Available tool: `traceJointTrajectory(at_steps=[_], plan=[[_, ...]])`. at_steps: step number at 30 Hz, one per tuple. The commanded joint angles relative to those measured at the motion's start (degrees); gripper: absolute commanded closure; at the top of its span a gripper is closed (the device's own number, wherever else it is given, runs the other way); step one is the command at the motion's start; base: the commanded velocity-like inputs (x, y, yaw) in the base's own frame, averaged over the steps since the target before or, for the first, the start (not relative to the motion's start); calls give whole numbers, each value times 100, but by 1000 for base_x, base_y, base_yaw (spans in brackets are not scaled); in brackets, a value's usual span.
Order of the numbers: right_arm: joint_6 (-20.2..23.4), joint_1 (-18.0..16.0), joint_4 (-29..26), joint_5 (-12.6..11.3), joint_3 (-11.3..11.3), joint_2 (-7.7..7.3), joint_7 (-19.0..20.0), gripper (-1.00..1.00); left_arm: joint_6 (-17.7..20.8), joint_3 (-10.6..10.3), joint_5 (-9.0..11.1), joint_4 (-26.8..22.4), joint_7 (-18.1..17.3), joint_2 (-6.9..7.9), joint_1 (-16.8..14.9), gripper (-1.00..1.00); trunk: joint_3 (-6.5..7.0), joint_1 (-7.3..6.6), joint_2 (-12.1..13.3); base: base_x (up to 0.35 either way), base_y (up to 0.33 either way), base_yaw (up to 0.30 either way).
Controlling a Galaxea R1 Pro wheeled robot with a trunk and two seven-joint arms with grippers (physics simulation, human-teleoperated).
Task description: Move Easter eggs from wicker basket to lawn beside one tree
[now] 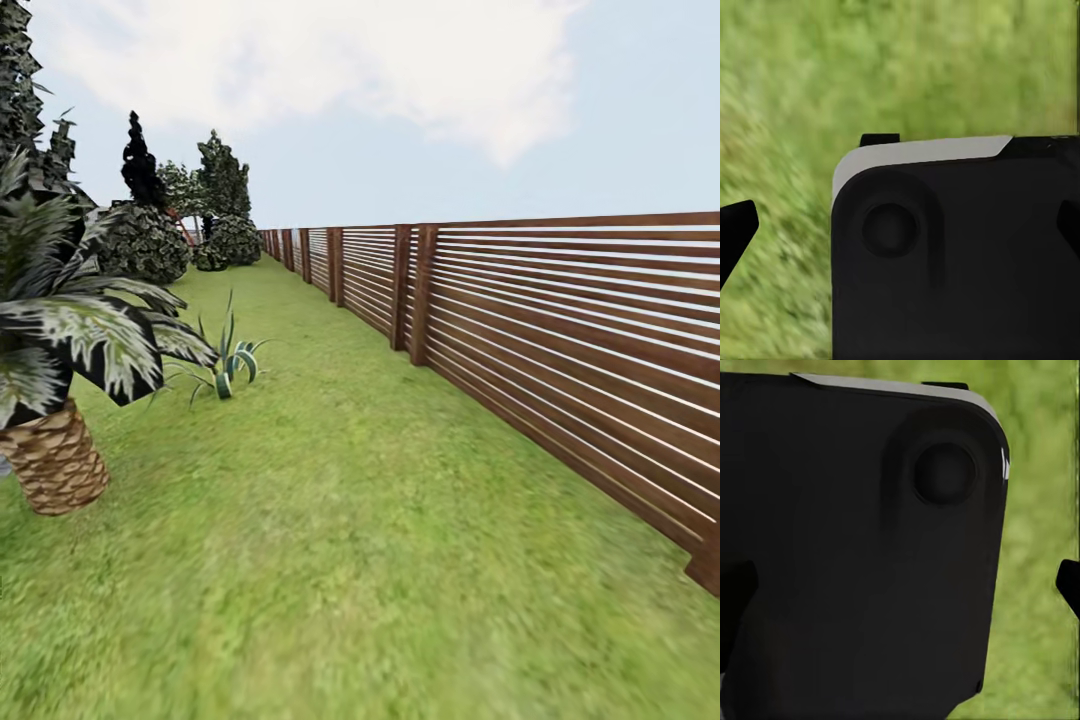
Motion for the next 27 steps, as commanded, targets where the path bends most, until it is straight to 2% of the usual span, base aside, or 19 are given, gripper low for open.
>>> traceJointTrajectory(at_steps=[1,6,16,23,27], plan=[[-15,-1,0,9,8,0,1,-100,-20,1,-3,6,1,1,-4,-100,-5,3,-2,272,-193,208],[-15,-1,-2,-2,2,0,1,-100,-20,9,-1,6,12,1,-4,-100,-5,3,-2,286,-164,173],[-15,0,5,-33,-14,0,1,-100,-20,25,3,6,27,4,-4,-100,-5,3,-2,300,-131,30],[-221,-1,45,-45,-23,0,-13,-100,-56,33,5,6,32,5,-4,-100,-5,3,-2,314,-43,12],[-260,-1,51,-47,-22,0,-16,-100,-80,34,5,6,33,8,-4,-100,-5,3,-2,317,-8,145]])
